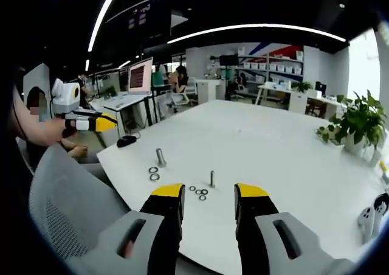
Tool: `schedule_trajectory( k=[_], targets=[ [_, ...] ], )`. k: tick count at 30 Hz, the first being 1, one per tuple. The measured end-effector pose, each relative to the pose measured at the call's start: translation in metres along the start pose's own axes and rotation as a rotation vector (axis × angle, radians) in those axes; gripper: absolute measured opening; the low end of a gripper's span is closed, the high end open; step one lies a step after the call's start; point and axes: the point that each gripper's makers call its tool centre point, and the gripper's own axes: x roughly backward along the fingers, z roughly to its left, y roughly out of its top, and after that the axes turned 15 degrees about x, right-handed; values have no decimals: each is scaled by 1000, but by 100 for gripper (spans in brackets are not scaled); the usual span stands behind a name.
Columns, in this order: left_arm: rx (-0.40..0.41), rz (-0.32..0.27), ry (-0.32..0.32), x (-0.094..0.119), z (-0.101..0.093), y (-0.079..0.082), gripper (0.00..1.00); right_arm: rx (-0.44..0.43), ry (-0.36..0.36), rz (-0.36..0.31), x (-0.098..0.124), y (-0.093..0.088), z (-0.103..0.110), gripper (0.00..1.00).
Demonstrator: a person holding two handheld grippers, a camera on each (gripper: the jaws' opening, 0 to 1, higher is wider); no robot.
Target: Place the washer onto the threaded stud by aligning its center hole with the stud, sliding it down to the base, and recovering from edge contact or off-axis alignment until the washer reaches the visible bottom stop.
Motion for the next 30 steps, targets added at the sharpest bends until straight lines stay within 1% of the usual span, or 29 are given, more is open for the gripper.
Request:
schedule_trajectory(
  k=[3,6,10,15,20,23,26,30],
  targets=[
    [3,-7,-6,-1,-1,2,14,-2,-17,1,1,0,-4,35],
    [11,8,-3,0,1,-2,14,-11,-20,10,1,-2,-4,35],
    [8,-3,1,1,2,1,14,0,-13,13,0,-2,-3,35],
    [-2,9,19,1,6,-2,14,-8,-20,10,1,-2,-4,35],
    [-9,-3,19,1,5,0,14,4,-3,16,-1,-1,-1,35],
    [-5,3,21,1,7,-2,14,3,-10,25,-1,-4,-2,35],
    [5,-4,19,1,7,0,14,-5,-20,18,0,-3,-5,35],
    [-2,4,20,1,6,-2,14,-3,-14,23,-1,-4,-3,35]
  ],
)
